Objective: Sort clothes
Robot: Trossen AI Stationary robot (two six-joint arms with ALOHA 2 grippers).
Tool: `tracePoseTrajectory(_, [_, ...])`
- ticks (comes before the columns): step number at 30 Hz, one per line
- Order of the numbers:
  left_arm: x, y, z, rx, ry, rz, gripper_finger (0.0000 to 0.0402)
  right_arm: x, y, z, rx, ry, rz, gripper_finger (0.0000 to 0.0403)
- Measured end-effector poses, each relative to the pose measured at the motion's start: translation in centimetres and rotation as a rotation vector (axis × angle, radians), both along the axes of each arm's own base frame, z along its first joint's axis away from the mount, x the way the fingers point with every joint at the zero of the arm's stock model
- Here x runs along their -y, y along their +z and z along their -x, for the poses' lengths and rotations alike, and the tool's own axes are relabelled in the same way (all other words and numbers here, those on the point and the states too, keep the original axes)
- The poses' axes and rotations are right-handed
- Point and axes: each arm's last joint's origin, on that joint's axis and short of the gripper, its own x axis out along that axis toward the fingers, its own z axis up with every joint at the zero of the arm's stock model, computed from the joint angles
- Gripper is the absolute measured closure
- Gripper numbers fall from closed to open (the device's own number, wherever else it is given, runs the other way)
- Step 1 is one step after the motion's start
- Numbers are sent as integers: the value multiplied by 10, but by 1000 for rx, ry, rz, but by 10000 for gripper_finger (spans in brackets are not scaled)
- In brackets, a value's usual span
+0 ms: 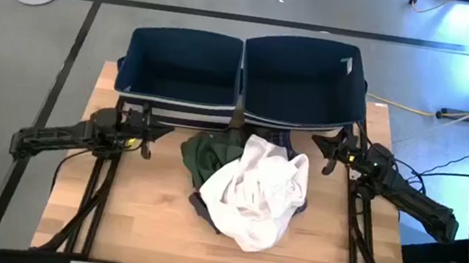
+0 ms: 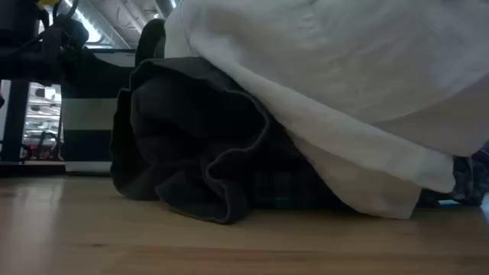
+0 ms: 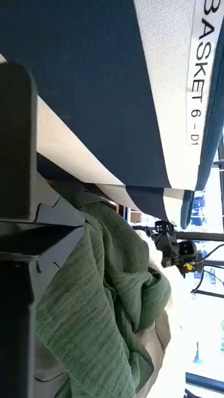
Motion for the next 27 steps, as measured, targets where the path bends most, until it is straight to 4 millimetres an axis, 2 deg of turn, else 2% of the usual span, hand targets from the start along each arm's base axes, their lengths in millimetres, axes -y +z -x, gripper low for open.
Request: tracePoseTrajectory(27, [0,0,0,-11,1,-44,401,0,0,0,0,0,0,384])
